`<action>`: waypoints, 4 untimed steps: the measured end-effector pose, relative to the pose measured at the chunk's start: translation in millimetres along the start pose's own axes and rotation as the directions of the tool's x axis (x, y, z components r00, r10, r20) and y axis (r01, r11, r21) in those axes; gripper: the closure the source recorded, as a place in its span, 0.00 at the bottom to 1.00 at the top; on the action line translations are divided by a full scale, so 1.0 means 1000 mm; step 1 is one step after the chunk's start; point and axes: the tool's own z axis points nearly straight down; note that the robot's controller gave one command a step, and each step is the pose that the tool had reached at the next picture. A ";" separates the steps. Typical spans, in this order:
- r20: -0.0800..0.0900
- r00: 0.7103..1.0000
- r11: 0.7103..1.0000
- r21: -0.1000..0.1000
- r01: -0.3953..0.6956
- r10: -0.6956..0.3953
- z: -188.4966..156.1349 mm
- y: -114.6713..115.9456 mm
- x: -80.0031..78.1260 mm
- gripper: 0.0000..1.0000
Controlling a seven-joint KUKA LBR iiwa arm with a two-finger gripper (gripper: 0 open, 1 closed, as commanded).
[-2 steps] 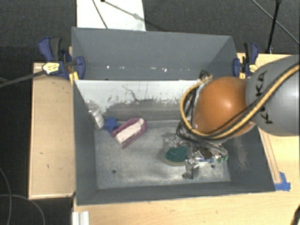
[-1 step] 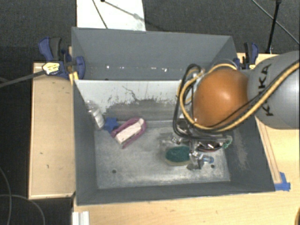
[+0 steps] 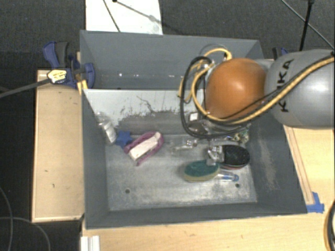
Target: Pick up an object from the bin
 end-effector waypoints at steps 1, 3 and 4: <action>-0.012 0.993 0.993 -0.002 -0.118 0.118 0.037 0.040 0.014 0.00; -0.005 0.975 0.975 -0.001 0.224 -0.224 0.047 0.066 -0.050 1.00; 0.000 0.970 0.970 0.005 0.244 -0.244 -0.084 0.082 -0.035 1.00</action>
Offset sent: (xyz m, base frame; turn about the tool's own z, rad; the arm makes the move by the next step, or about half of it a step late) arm -0.0430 0.0008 -0.0398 0.1160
